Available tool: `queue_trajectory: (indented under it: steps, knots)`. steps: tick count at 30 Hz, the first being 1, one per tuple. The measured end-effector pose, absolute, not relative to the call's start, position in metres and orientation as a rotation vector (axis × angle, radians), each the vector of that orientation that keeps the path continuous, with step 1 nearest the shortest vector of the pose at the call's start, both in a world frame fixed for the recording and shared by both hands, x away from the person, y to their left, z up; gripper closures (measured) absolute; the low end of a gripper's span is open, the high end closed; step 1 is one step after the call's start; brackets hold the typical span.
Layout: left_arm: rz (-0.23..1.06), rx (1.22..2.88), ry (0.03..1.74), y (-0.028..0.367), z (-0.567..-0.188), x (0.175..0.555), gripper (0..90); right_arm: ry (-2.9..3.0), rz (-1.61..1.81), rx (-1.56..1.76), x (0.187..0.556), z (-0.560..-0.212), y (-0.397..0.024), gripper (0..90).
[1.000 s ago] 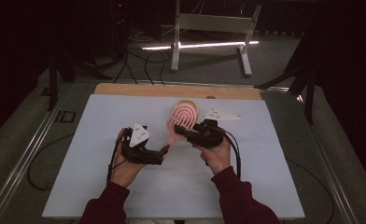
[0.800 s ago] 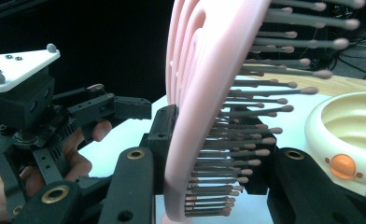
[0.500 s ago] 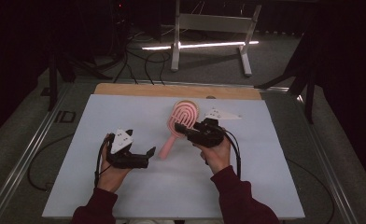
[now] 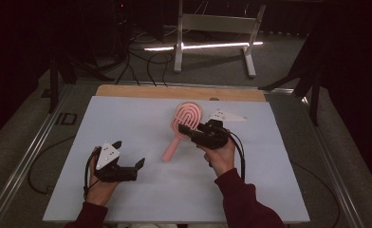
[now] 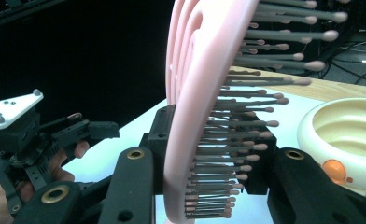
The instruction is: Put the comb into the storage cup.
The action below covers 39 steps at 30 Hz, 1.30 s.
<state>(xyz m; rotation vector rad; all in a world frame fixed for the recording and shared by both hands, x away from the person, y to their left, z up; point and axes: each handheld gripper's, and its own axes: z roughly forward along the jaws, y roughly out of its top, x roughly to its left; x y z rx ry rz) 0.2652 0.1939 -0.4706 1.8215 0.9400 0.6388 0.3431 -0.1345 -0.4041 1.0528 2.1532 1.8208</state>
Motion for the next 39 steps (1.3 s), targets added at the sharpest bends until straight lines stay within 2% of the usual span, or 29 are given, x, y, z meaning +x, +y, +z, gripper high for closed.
queue_trajectory:
  steps: [21, 39]
  knots:
    - [0.691, 1.781, 0.989, 0.231, -0.484, 0.237, 0.1, 2.127, 1.814, 1.062, 0.347, -0.4, -0.133, 63.4]
    - [0.681, 1.749, 1.0, 0.238, -0.489, 0.233, 0.2, 2.074, 1.839, 1.106, 0.356, -0.399, -0.136, 63.4]
